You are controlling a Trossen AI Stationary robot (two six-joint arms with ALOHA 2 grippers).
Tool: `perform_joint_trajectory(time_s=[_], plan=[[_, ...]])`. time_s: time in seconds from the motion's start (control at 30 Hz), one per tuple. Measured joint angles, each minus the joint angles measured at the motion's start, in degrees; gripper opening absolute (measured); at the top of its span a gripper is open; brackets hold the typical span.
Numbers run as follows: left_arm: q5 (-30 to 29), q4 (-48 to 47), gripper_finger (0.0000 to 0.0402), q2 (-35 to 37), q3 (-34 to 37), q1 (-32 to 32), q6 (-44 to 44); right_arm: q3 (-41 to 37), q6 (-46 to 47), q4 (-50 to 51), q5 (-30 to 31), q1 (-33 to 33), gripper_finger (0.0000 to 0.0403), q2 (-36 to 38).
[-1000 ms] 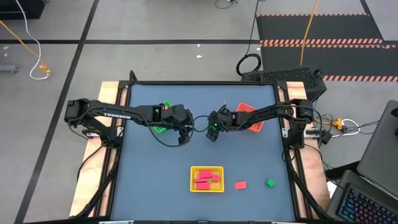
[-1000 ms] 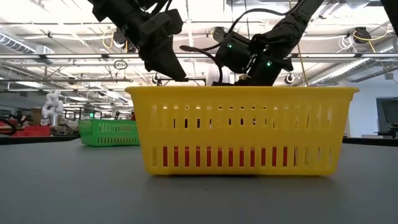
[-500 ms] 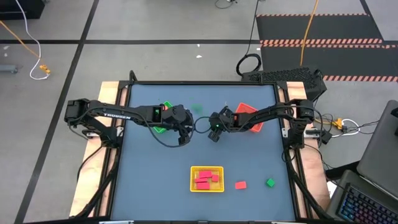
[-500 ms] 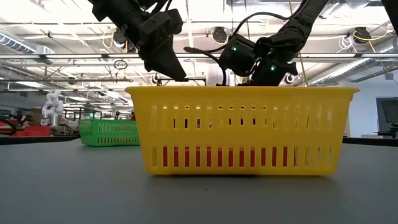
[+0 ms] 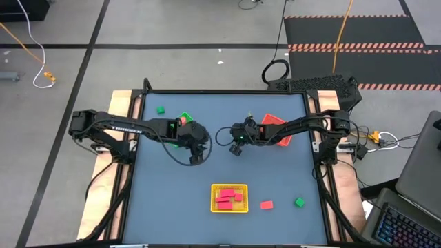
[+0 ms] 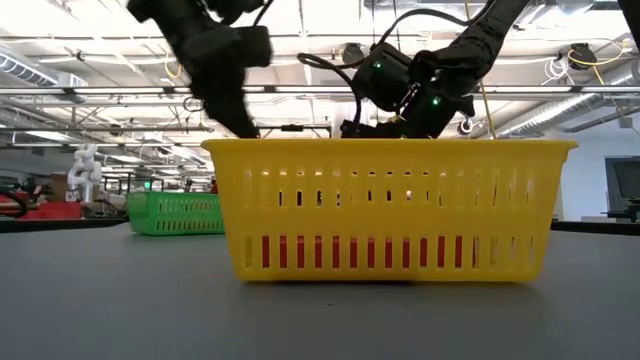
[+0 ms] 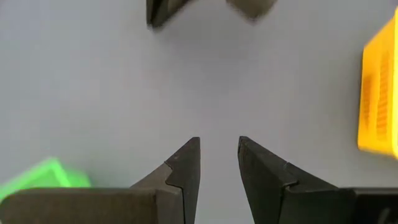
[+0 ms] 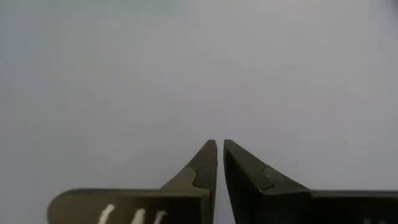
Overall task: Sort & place blocks by color
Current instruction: Put the green block into the orange bin
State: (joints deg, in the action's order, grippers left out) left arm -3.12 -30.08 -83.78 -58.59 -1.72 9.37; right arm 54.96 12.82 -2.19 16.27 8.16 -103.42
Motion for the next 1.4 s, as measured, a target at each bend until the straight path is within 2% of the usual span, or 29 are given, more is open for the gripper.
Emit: perform_joint_trajectory(time_s=[0.07,0.13,0.33,0.43,0.5,0.6,0.7,0.87,1.0,1.1,1.2,1.4], plan=[[-0.2,-5.3,0.0108,1.8,0.0,0.9,2.8,0.0,0.3,0.6,0.0,0.0,0.0035,0.5],[-2.9,-9.7,0.0108,3.4,0.0,2.4,7.1,0.0,1.0,0.5,0.0,0.0,0.0045,0.7],[-20.2,-23.6,0.0108,8.5,0.0,8.2,21.3,0.0,-0.3,-1.6,0.1,0.0,0.007,0.9],[-28.7,-27.1,0.0108,10.1,0.0,8.9,25.1,0.0,-3.8,-7.0,0.1,0.8,0.0077,0.9],[-31.6,-29.9,0.0108,10.6,0.0,7.5,26.1,0.0,-5.6,-12.1,0.0,1.0,0.0079,0.9],[-30.3,-34.3,0.0108,10.8,0.0,1.6,25.2,0.0,-7.8,-18.9,-1.3,0.9,0.008,0.9],[-24.2,-39.0,0.0108,10.8,0.0,-6.7,21.7,0.0,-8.0,-24.2,-6.6,0.9,0.008,0.9],[-12.0,-38.6,0.01,10.7,0.0,-19.9,8.3,0.0,-7.6,-30.7,-13.5,0.8,0.0083,0.9],[-11.9,-37.3,0.0081,10.7,0.0,-28.8,-2.2,0.0,-7.5,-33.3,-18.0,0.6,0.0093,2.5],[-11.7,-36.1,0.008,10.6,0.0,-35.2,-6.3,0.0,-8.0,-32.6,-18.1,0.1,0.0103,4.9],[-10.7,-36.0,0.0102,8.9,0.0,-40.8,-9.7,0.0,-9.4,-31.3,-18.1,-0.4,0.0113,7.4],[-9.4,-35.2,0.0201,1.4,0.0,-47.5,-15.8,0.0,-11.4,-28.4,-18.1,-1.4,0.0125,11.1]])
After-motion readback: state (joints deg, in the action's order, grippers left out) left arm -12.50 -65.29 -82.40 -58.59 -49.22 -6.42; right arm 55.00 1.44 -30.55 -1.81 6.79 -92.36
